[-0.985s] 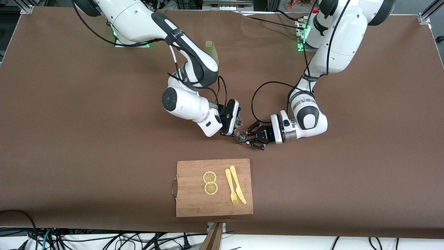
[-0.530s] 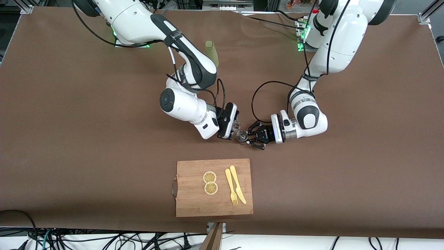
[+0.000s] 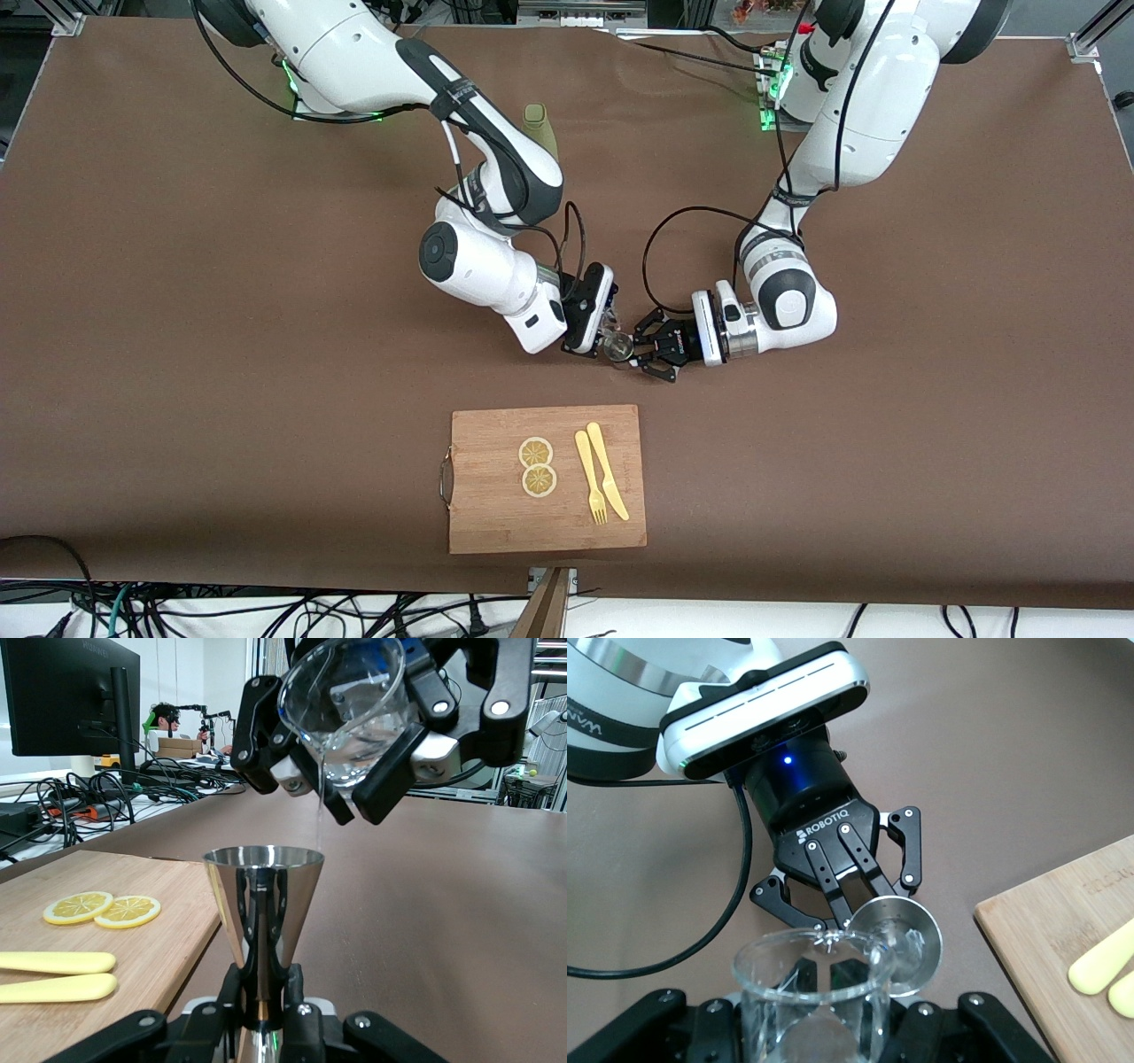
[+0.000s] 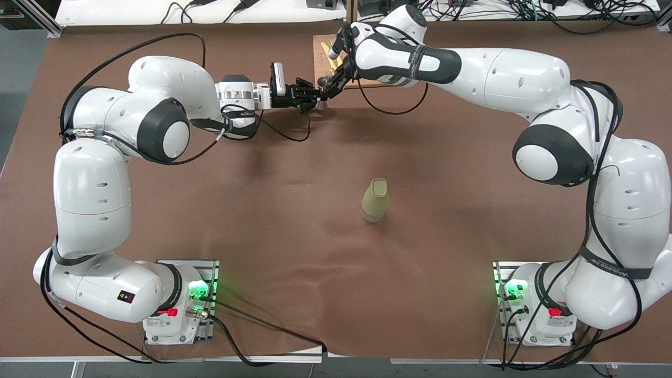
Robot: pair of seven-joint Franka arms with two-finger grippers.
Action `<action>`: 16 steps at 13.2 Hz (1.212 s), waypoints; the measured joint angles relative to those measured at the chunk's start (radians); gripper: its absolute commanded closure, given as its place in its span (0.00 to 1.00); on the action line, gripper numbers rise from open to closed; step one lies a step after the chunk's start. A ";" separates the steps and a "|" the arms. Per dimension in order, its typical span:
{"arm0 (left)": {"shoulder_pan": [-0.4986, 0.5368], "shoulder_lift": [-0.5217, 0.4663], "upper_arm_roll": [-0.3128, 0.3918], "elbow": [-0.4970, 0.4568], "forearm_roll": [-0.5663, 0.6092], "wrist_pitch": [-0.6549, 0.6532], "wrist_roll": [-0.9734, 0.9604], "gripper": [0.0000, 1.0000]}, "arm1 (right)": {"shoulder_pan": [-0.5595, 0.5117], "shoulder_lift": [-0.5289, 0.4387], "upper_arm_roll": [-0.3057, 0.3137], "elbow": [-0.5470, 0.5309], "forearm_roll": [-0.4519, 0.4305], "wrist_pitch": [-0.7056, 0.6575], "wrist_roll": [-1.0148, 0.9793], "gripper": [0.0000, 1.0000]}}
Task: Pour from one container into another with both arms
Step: 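Tilt the beaker with the right gripper, pouring liquid into the jigger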
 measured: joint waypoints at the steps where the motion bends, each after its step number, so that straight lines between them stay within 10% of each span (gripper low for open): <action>1: 0.000 0.000 0.000 0.000 0.000 0.000 0.000 1.00 | 0.002 0.000 -0.001 0.001 -0.006 0.003 0.009 1.00; 16: 0.000 -0.001 0.000 0.000 0.000 0.002 0.000 1.00 | 0.015 0.030 -0.016 0.038 -0.035 0.024 0.040 1.00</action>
